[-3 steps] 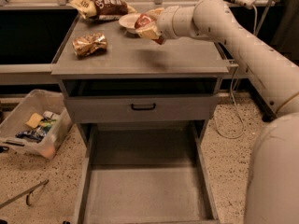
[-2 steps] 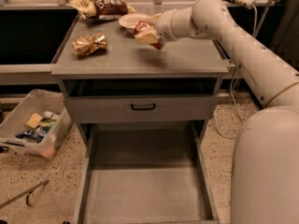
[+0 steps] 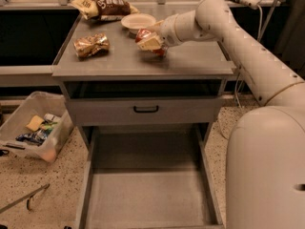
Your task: Pick coke can from middle drawer and place on counter
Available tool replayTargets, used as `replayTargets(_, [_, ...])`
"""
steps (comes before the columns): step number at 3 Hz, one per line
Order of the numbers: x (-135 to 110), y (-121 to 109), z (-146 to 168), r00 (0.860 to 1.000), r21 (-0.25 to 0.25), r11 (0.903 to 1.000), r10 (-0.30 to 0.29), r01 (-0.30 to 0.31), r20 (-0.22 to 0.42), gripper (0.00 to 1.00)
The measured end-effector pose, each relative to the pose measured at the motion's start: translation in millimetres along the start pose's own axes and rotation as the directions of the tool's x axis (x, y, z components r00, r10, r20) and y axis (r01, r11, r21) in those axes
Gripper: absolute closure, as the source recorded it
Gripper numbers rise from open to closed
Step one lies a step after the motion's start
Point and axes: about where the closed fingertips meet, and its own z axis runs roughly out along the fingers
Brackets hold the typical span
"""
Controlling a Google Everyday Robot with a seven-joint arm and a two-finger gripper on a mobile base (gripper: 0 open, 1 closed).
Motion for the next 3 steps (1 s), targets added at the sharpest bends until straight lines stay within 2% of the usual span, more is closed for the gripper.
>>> replayTargets(1, [0.2,0.7,0.4,1.0,-0.002,1.0,0.0,0.0,-0.001,0.82])
replayTargets(3, [0.2,0.7,0.5,1.0,-0.003,1.0,0.0,0.0,-0.001,0.35])
